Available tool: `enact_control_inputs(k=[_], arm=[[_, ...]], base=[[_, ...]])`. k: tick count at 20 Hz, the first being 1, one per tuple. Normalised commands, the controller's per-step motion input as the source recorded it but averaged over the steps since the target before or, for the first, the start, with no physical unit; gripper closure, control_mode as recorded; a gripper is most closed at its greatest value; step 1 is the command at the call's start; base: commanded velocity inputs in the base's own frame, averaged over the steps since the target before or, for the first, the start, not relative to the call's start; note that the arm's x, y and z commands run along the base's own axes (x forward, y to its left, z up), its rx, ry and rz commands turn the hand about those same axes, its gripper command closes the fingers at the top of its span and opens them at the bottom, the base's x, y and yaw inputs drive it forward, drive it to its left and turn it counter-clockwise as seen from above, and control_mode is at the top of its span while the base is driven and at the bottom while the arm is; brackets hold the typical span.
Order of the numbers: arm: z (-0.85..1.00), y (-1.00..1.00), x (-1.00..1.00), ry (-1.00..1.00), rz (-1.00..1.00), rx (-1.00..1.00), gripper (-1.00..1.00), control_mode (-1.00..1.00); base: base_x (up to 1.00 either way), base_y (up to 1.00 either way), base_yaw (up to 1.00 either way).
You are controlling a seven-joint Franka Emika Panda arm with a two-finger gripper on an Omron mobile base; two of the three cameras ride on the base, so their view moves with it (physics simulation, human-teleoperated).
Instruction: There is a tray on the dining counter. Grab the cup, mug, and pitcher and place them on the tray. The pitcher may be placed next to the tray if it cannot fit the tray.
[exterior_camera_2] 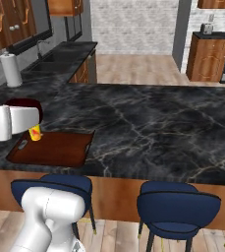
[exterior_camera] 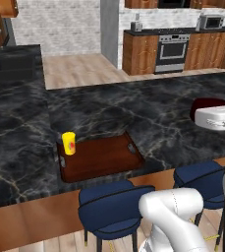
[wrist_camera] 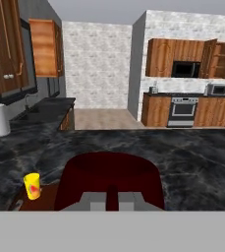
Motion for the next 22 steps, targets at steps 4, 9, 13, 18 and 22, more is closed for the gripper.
enact_control_inputs(k=[4,9,13,18,22], arm=[[0.0,0.0,0.0,0.0,0.0,0.0,1.0,-1.0],[-0.06,0.0,0.07,0.0,0.02,0.0,1.0,-1.0],[-0.22,0.0,0.46,0.0,0.19,0.0,1.0,-1.0],[-0.34,0.01,0.56,0.0,0.33,0.0,1.0,-1.0],[-0.47,0.11,0.48,0.0,0.41,0.0,1.0,-1.0]], base=[[0.01,0.01,0.0],[0.0,0.0,0.0],[0.0,0.0,0.0],[0.0,0.0,0.0],[0.0,0.0,0.0]])
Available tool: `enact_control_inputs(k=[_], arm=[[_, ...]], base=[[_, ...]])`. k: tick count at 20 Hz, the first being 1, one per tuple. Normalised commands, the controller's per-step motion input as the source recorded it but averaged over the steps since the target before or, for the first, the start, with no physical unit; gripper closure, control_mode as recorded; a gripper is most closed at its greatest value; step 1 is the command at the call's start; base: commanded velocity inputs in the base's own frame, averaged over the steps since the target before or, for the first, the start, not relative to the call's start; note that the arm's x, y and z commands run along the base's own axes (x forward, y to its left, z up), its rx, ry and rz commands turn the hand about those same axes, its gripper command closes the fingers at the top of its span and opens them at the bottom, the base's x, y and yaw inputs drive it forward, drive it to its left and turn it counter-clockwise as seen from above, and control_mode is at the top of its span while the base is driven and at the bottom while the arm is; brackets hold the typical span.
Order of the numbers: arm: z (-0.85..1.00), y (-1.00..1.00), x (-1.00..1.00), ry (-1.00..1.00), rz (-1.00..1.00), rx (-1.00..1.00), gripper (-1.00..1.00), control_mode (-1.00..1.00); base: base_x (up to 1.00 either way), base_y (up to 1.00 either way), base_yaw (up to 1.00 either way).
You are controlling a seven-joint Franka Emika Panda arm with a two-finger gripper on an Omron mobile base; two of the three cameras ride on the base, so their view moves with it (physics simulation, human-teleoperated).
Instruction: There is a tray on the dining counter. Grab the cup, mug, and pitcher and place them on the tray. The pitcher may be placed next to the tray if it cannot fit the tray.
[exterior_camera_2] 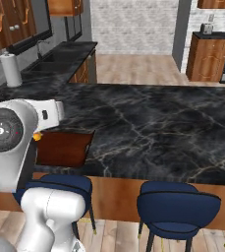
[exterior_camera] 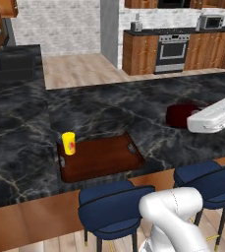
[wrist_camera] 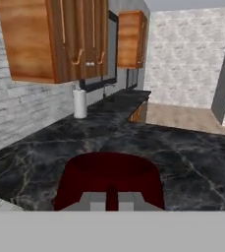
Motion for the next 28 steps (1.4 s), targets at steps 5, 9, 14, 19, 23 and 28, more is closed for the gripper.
enact_control_inputs(k=[5,9,14,19,23,28], arm=[[-0.39,0.17,0.19,0.0,0.42,0.0,1.0,-1.0],[-0.25,0.31,0.1,0.0,0.32,0.0,1.0,-1.0],[-0.24,0.44,0.11,0.0,0.27,0.0,1.0,-1.0],[-0.32,0.47,0.24,0.0,0.18,0.0,1.0,-1.0],[-0.42,0.29,0.34,0.0,0.13,0.0,1.0,-1.0],[-0.44,0.28,0.37,0.0,0.12,0.0,1.0,-1.0]], base=[[0.0,0.0,0.0],[0.0,0.0,0.0],[0.0,0.0,0.0],[0.0,0.0,0.0],[0.0,0.0,0.0],[0.0,0.0,0.0]])
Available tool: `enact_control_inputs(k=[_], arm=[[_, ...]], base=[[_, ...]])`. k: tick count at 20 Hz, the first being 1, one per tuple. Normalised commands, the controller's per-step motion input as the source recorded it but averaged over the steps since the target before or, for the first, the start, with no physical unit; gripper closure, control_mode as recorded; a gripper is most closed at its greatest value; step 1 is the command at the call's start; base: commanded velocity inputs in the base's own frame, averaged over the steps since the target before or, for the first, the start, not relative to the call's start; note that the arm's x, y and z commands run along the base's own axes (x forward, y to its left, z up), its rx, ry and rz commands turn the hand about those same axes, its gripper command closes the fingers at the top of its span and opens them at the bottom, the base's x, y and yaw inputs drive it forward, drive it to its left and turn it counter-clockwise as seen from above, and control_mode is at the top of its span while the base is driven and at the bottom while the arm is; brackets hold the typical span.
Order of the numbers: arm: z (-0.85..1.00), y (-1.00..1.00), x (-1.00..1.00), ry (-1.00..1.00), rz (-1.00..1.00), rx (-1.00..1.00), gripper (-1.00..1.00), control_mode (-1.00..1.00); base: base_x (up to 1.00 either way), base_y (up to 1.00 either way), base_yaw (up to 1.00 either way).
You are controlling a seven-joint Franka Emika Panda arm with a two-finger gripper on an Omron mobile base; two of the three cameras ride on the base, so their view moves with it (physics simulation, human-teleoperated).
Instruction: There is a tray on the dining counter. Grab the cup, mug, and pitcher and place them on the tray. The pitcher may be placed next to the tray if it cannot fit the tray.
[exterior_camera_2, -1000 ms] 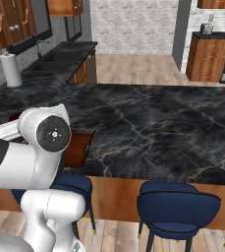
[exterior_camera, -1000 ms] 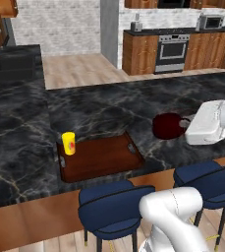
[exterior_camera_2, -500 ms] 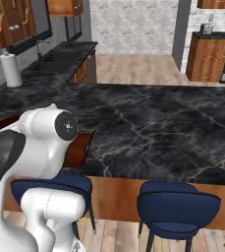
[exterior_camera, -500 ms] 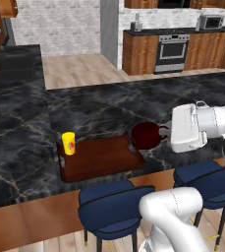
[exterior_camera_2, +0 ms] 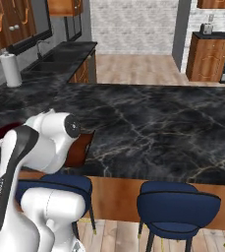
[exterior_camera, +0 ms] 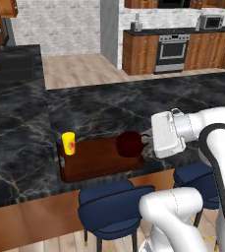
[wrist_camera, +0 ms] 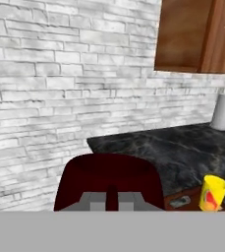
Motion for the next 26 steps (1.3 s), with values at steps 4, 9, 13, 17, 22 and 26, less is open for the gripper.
enact_control_inputs(k=[4,9,13,17,22,26], arm=[[-0.37,0.31,0.27,0.0,0.12,-0.01,1.0,-1.0],[-0.17,0.21,0.21,0.03,0.12,0.0,1.0,-1.0],[-0.09,0.04,0.19,0.03,0.09,0.0,1.0,-1.0],[-0.13,0.0,0.19,0.03,0.06,0.0,1.0,-1.0],[-0.26,0.01,0.17,0.02,0.05,0.0,1.0,-1.0],[-0.3,0.05,0.21,0.02,0.05,0.0,1.0,-1.0]], base=[[0.0,0.0,0.0],[0.0,0.0,0.0],[0.0,0.0,0.0],[0.0,0.0,0.0],[0.0,0.0,0.0],[0.0,0.0,0.0]])
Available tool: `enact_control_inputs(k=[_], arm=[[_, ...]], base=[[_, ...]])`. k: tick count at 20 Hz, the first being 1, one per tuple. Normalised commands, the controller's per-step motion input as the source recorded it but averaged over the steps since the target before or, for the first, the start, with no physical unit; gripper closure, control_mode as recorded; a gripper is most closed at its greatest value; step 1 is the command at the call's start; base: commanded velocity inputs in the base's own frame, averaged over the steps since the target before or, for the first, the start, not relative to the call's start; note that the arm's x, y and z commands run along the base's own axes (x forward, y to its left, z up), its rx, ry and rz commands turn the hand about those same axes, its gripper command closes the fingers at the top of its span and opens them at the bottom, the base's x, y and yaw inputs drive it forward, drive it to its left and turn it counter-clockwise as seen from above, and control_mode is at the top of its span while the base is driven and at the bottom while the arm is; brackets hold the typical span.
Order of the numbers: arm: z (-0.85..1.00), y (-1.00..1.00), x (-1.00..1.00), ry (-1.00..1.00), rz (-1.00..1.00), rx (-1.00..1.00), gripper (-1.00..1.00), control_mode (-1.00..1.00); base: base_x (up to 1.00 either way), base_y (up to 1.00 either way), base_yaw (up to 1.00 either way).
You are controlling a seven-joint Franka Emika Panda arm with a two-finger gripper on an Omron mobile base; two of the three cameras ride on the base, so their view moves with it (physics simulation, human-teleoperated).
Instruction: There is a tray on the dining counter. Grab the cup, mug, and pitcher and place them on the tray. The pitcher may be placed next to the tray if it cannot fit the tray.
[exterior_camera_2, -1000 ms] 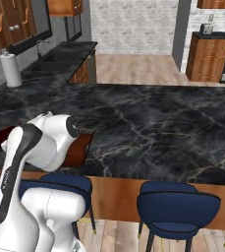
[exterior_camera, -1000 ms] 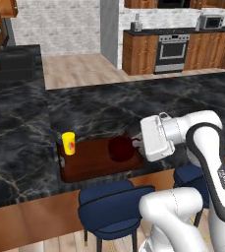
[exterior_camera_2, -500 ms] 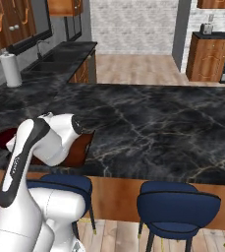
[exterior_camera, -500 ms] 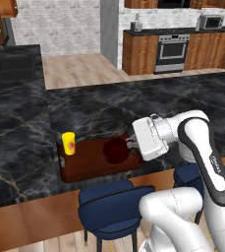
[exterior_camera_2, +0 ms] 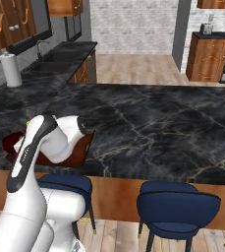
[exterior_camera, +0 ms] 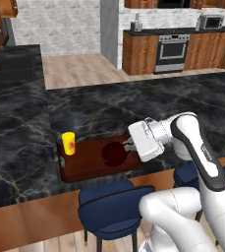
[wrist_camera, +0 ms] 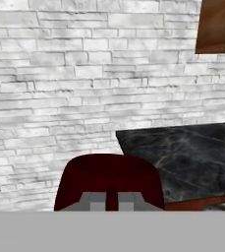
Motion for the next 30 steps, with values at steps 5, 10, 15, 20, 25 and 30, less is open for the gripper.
enact_control_inputs(k=[5,10,15,20,25,30], arm=[[-0.35,0.16,0.28,0.01,0.03,0.0,1.0,-1.0],[-0.34,0.2,0.32,0.01,0.02,0.0,1.0,-1.0],[-0.17,0.1,0.37,0.0,0.02,0.0,1.0,-1.0],[-0.06,0.07,0.32,0.03,0.01,0.0,1.0,-1.0],[-0.13,0.15,0.23,0.05,0.02,0.0,1.0,-1.0],[-0.28,0.15,0.22,0.02,0.03,0.0,1.0,-1.0]], base=[[0.0,0.0,0.0],[0.0,0.0,0.0],[0.0,0.0,0.0],[0.0,0.0,0.0],[0.0,0.0,0.0],[0.0,0.0,0.0]])
